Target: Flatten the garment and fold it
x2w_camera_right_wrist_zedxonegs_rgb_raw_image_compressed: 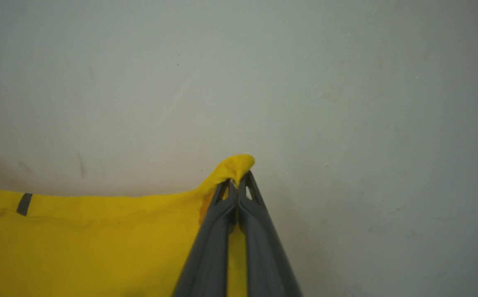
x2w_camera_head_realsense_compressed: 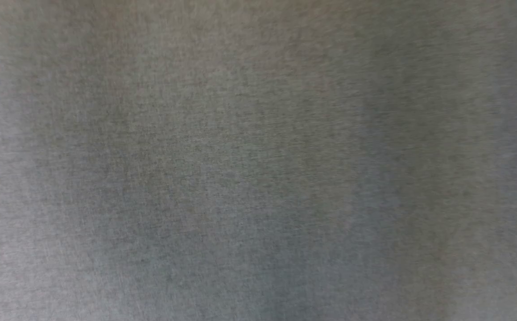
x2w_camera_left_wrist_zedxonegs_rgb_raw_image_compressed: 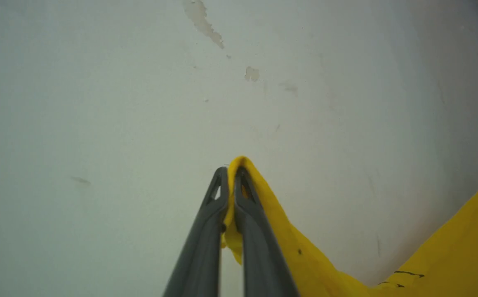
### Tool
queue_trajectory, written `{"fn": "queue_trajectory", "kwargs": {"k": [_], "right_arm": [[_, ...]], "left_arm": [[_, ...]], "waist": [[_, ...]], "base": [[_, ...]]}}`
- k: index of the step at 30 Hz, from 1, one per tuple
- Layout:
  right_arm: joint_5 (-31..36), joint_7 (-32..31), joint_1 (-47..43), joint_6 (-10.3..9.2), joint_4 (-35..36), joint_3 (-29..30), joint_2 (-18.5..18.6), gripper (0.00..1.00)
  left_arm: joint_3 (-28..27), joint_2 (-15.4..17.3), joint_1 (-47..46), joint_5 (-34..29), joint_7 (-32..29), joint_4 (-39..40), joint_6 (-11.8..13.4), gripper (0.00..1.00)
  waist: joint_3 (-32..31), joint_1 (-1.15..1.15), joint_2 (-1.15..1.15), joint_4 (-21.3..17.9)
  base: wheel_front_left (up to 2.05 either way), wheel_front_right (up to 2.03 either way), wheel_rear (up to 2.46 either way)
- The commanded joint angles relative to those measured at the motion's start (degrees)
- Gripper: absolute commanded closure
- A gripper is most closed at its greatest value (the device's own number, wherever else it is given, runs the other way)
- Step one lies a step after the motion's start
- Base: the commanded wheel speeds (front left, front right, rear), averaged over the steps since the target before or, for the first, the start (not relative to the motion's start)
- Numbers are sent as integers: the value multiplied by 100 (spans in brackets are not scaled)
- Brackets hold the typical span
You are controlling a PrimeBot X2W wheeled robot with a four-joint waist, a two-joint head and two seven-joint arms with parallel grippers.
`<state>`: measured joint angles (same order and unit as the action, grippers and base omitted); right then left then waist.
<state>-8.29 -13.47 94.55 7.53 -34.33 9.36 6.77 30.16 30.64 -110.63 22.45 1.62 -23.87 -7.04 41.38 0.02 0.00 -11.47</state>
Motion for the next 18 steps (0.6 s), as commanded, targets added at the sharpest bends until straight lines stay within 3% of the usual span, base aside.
{"fn": "queue_trajectory", "kwargs": {"k": [1, 6, 11, 14, 18], "right_arm": [[-8, 56, -64, -4, -12, -61, 40, 100], [-362, 118, -232, -4, 148, -700, 348, 100], [-1201, -114, -950, -4, 1005, -1357, 950, 100], [-1779, -403, -1679, -4, 1798, -1435, 1406, 100], [-2324, -724, -3041, -4, 2958, -1064, 1817, 100]], "left_arm": [[11, -14, 147, 119, 70, -7, -35, 100], [169, 22, 620, 764, 216, 297, -42, 100], [344, 200, 1408, 1577, 323, 961, -44, 100], [420, 353, 2022, 2030, 302, 1486, -44, 100], [495, 636, 3061, 2421, 318, 2234, -18, 100]], "waist": [[374, -2, 0, 184], [407, -2, 0, 479], [142, -2, 0, 835], [-73, -2, 0, 993], [-438, -2, 0, 1126]], "base": [[0, 0, 0], [0, 0, 0], [0, 0, 0], [0, 0, 0], [0, 0, 0]]}}
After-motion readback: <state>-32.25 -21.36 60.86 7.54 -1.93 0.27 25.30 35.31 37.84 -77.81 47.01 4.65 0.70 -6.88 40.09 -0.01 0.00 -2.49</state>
